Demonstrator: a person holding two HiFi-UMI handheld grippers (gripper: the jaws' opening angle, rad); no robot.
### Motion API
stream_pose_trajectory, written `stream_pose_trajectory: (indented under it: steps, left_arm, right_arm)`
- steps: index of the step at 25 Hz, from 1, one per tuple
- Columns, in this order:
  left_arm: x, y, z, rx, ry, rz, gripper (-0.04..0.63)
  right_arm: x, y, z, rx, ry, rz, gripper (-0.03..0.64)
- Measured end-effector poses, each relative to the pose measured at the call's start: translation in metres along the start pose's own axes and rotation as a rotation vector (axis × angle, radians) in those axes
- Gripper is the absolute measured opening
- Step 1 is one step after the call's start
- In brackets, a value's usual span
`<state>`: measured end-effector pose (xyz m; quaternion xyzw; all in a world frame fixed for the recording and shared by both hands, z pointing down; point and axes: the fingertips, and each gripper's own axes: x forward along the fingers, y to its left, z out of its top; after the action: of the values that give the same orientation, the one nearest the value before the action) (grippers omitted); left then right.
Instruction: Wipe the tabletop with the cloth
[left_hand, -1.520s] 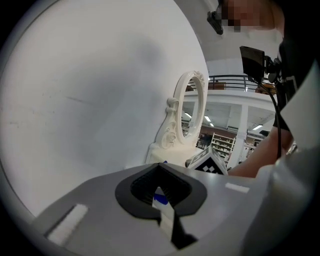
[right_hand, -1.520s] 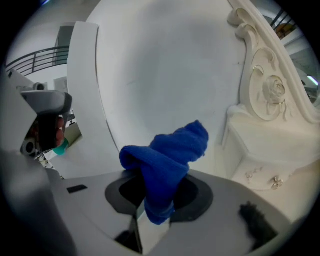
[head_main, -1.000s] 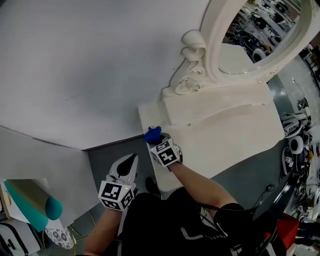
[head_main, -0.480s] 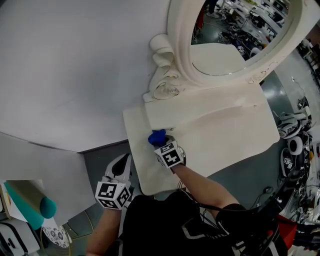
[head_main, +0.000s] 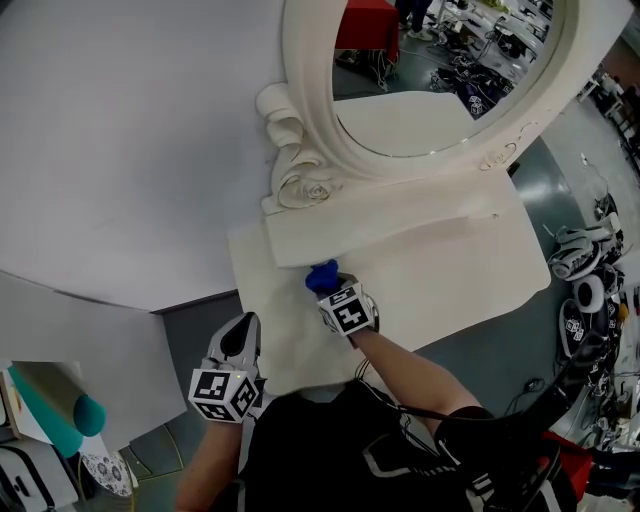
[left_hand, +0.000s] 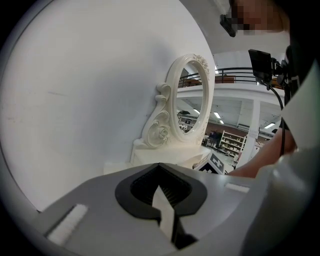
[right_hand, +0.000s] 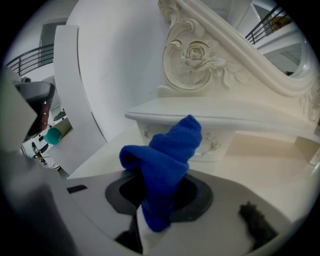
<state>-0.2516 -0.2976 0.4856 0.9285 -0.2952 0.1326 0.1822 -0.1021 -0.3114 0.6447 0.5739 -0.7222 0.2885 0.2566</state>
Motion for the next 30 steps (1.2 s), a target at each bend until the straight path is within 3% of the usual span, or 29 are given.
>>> stream_pose_trajectory:
  steps: [15,23,27,30]
  left_arm:
    - [0.002,-0.022,0.009,0.006,-0.017,0.034,0.009]
    - [-0.013,-0.018,0.007,0.005,-0.026,0.047,0.009]
    - [-0.027,-0.006,0.008,-0.008,-0.041,0.061,0.009]
    - [-0.037,0.005,0.007,-0.019,-0.056,0.072,0.009]
  right_arm:
    - [-0.039,-0.084,-0.024,0.069,-0.008,-0.105,0.12]
    - [-0.058,-0.134,-0.038,0.109,0.011,-0.239,0.12]
    - [-0.065,-0.127,-0.033,0.12,0.017,-0.25,0.121]
    - [-0.069,-0.088,-0.011,0.06,-0.034,-0.206,0.121]
